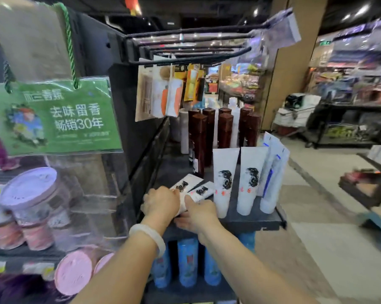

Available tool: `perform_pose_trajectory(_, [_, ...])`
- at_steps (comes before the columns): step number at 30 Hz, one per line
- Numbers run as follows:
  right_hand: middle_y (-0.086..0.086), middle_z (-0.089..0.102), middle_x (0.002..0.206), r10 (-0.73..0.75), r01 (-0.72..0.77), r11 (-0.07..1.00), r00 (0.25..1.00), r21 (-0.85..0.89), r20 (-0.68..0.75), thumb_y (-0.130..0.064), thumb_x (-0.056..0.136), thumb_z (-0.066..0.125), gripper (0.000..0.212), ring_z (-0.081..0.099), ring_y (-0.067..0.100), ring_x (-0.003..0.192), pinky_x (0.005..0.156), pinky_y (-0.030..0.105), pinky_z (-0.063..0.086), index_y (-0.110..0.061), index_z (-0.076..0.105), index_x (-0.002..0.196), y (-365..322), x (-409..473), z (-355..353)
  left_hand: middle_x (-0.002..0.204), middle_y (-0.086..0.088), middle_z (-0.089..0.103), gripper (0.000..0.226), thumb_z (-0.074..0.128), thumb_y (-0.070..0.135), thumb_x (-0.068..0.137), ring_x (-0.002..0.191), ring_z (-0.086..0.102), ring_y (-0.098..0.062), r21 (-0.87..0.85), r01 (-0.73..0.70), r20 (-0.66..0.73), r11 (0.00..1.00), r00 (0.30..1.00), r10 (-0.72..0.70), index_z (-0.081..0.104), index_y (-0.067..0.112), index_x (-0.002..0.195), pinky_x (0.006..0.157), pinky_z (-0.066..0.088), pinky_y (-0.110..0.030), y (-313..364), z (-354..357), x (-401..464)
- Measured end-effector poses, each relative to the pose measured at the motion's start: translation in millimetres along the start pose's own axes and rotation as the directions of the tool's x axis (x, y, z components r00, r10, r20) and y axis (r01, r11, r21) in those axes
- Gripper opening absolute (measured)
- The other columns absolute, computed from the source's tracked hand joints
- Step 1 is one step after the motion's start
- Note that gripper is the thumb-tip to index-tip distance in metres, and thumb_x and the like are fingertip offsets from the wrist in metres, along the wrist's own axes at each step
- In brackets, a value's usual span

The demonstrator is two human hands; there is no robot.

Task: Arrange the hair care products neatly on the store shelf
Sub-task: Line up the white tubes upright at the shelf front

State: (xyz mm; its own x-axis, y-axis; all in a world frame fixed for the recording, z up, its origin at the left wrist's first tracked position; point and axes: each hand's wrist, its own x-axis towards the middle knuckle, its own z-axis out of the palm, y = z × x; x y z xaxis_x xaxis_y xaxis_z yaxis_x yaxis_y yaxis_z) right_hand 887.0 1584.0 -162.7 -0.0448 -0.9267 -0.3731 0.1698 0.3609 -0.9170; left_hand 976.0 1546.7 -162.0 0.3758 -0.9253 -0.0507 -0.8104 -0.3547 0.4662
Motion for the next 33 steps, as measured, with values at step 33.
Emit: perform_pose_trajectory(33, [-0.001, 0.060, 0.113, -0.534, 0.569, 0.647, 0.813, -0.508, 0.230, -0.012, 0.088, 0.053, 0.034, 0.056, 0.012, 0.099, 0.083, 0.024, 0.046, -0.025, 0.042, 0.118, 7.7, 18.6, -4.2, 0.118, -0.006, 0.054, 0.034, 0.047, 0.029, 0.092, 0.106, 0.055, -0.019, -0.754, -0.279, -0.270, 0.595, 0.957, 0.107, 0.042, 0.017, 0.123, 0.092, 0.047, -0.042, -17.5, 9.6, -11.7])
